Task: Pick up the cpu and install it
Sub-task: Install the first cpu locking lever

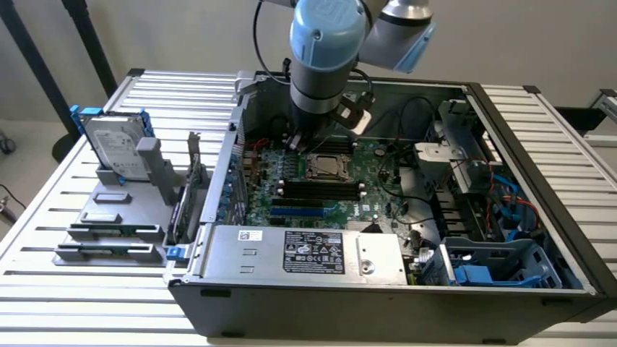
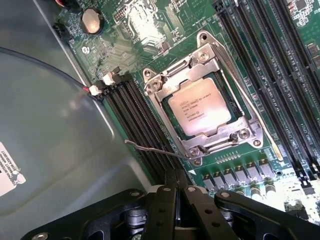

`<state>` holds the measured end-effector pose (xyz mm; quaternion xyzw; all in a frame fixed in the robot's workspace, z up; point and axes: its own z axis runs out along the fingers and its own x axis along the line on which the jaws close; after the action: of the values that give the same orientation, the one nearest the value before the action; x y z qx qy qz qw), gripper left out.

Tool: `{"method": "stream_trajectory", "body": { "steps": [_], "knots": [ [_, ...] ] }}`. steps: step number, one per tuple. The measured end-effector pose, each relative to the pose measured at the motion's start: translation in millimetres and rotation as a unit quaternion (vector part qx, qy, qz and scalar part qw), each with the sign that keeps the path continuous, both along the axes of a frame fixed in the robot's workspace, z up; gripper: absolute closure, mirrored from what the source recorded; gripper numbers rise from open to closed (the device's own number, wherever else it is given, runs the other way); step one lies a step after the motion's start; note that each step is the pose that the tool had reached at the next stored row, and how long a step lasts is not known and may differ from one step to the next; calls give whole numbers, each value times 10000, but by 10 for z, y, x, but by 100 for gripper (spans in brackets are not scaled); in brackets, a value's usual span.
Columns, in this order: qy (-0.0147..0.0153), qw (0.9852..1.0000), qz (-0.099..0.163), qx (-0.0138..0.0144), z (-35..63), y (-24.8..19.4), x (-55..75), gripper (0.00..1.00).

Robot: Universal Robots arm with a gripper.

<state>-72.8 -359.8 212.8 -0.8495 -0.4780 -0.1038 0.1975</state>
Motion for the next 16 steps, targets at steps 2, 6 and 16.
{"method": "stream_trajectory", "body": {
  "steps": [2,6,16],
  "knots": [
    [1,10000,-64,-1,-5,2,-1,89],
    [0,9998,-218,1,-25,11,-1,89],
    [34,9995,-304,-17,-63,71,-1,89]
  ]
}}
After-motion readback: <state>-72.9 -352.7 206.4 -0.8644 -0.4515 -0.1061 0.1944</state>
